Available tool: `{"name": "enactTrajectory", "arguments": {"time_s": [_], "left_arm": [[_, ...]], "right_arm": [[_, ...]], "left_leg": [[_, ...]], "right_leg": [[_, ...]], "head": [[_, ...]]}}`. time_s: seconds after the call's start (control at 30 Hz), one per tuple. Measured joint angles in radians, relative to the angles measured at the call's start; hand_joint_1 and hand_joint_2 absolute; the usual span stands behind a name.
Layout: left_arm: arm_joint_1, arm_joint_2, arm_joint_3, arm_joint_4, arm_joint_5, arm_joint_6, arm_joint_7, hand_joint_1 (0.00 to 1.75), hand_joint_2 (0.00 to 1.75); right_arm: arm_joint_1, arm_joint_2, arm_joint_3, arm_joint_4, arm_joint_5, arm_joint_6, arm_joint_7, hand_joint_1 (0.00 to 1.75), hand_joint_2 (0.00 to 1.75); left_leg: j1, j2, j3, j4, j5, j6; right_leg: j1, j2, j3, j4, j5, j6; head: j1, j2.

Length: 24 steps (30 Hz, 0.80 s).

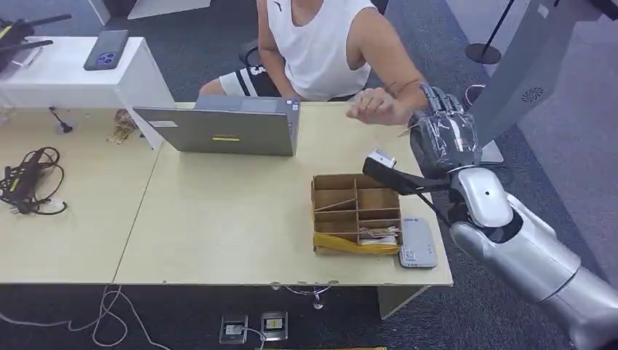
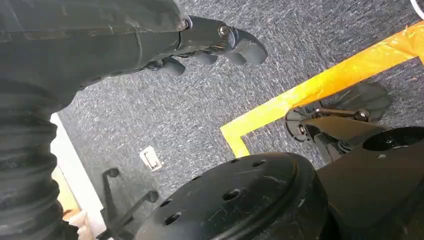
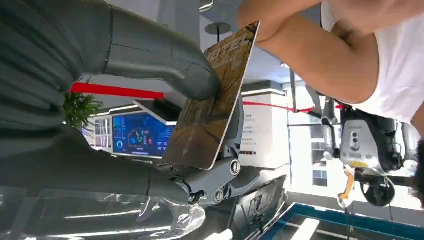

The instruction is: Pass the card to the sensor for recognition and then transmit it.

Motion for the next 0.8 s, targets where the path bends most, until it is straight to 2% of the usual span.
{"name": "enactTrajectory", "arguments": {"time_s": [0.4, 0.57, 0.73, 0.8], "left_arm": [[0.0, 0.0, 0.0, 0.0, -0.001, 0.0, 0.002, 0.0, 1.75], [0.002, 0.0, 0.0, 0.0, 0.005, 0.0, 0.018, 0.0, 1.75], [0.005, 0.0, 0.0, 0.0, 0.021, 0.0, 0.022, 0.0, 1.75], [0.006, 0.0, 0.0, 0.0, 0.024, 0.0, 0.022, 0.0, 1.75]], "right_arm": [[0.033, -0.005, -0.001, 0.001, -0.036, -0.016, 0.019, 1.75, 1.75], [0.1, -0.033, -0.036, -0.003, -0.08, -0.104, 0.031, 1.75, 1.75], [0.239, -0.079, -0.144, -0.05, -0.113, -0.214, 0.035, 1.75, 1.75], [0.289, -0.09, -0.19, -0.06, -0.119, -0.237, 0.021, 1.75, 1.75]], "left_leg": [[0.0, 0.0, 0.0, 0.0, 0.0, 0.0], [0.0, 0.0, 0.001, 0.0, 0.0, 0.0], [0.0, 0.0, 0.001, 0.0, -0.001, 0.0], [0.0, 0.0, 0.001, 0.0, -0.001, 0.0]], "right_leg": [[0.0, 0.0, 0.0, 0.0, 0.0, 0.0], [0.0, 0.0, 0.0, -0.001, 0.0, 0.0], [0.0, 0.0, 0.001, -0.002, 0.0, 0.0], [0.0, 0.0, 0.001, -0.002, 0.0, 0.0]], "head": [[0.0, 0.0], [0.0, 0.0], [0.0, 0.0], [0.0, 0.0]]}}
